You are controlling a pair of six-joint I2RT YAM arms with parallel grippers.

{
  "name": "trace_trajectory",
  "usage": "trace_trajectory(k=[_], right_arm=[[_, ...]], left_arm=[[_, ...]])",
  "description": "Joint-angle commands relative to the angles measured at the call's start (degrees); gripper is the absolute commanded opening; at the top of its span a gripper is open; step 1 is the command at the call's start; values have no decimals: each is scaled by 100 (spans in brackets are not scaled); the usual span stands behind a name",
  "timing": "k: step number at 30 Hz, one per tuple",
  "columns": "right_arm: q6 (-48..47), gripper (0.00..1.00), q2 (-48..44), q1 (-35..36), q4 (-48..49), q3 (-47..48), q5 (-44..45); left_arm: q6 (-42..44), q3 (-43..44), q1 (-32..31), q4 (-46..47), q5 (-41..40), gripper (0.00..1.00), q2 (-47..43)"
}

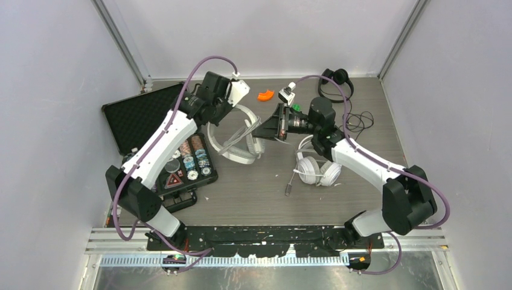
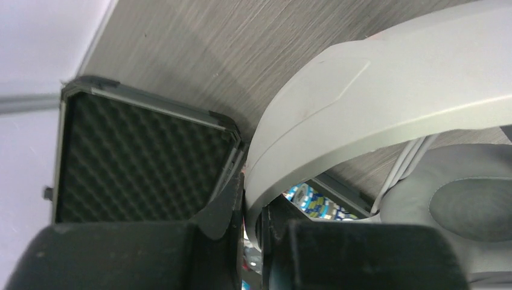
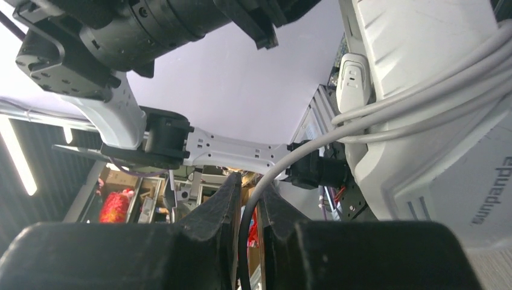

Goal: Wrap the headphones
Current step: Wrap the headphones cable around the headphones.

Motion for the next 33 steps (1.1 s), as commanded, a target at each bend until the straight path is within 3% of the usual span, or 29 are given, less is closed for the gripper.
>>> trace_trajectory(k=[1, 9, 16, 21, 33], right_arm=[[-102, 21, 70, 49, 331, 487, 157], [-209, 21, 300, 175, 166, 885, 294], [-1139, 21, 146, 460, -710, 1087, 822], [-1931, 21, -117, 661, -1328, 1069, 1443], [-3331, 21, -644, 1015, -2561, 970, 2800]], left_arm=[[-1297, 571, 29, -30, -301, 0, -115], [-2382, 1117, 30, -479, -820, 0, 44], [-3184, 1118, 29, -449, -1279, 0, -6], [-3958, 793, 30, 109, -1181, 0, -331], [-5360, 1016, 29, 270, -639, 0, -394]])
